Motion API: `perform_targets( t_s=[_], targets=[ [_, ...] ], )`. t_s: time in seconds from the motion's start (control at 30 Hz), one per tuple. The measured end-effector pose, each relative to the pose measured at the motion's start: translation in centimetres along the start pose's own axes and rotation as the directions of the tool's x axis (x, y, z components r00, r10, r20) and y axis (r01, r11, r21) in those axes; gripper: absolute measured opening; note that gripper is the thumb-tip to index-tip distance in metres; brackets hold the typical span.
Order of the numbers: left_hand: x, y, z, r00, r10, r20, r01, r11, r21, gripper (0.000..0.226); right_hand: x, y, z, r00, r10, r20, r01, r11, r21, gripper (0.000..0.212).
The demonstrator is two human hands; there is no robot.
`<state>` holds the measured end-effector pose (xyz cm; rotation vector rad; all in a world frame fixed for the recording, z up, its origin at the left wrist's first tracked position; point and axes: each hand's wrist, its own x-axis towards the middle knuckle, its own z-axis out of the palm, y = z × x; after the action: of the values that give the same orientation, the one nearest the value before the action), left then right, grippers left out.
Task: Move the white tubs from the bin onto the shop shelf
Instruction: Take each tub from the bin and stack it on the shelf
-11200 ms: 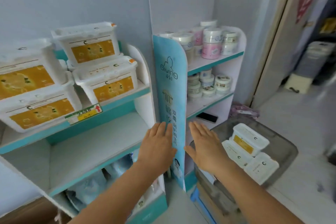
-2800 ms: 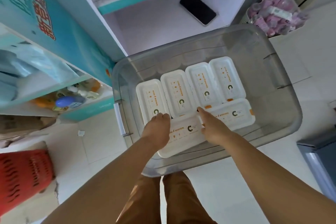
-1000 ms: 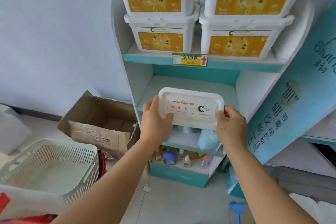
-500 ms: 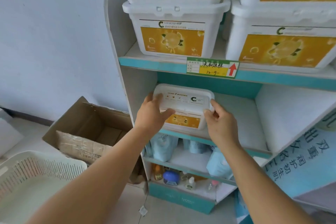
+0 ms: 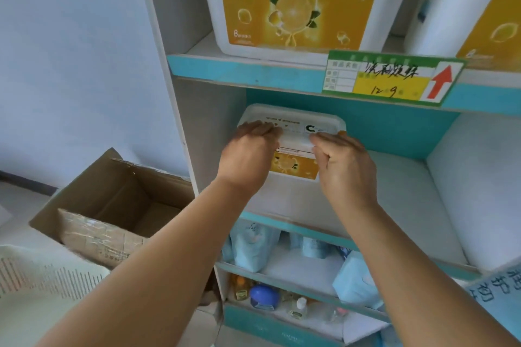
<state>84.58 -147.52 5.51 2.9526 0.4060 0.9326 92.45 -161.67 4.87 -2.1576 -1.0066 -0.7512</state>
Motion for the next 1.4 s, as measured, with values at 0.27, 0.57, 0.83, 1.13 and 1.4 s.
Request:
perform_targets(
  t_s=[0.27, 0.57, 0.83, 1.13, 1.4],
  targets=[
    [3.9, -1.6, 2.2, 0.991, -0.071, 0.112, 0.065, 0.996, 0.058, 0.030, 2.7, 1.1, 2.5, 0.995, 0.084, 0.061, -0.083, 0.996, -0.022, 0.015],
    [2.1, 0.9, -0.3, 0.946, -0.128, 0.299, 0.088, 0.986, 0.143, 0.072, 2.0, 0.0, -0.3, 0.869, 0.146, 0.473, -0.055, 0.978, -0.200, 0.067],
    [-5.3, 7.5, -6.6, 0.866, -0.070, 0.495, 0.062, 0.998, 0.031, 0.078, -4.8, -2.5, -9.3, 0.702, 0.295, 0.649, -0.132, 0.948, -0.289, 0.088],
    [-11.8, 15.9, -11.0, 0.805, 0.081, 0.588, -0.021, 0.994, -0.108, 0.075, -13.3, -3.5, -18.7, 0.618, 0.425, 0.662, -0.247, 0.904, -0.350, 0.083],
    [-16.5, 24.3, -10.8, 0.741, 0.291, 0.606, -0.158, 0.952, -0.264, 0.073, -21.3, -1.4, -26.9, 0.515, 0.622, 0.590, -0.396, 0.783, -0.480, 0.078]
  ],
)
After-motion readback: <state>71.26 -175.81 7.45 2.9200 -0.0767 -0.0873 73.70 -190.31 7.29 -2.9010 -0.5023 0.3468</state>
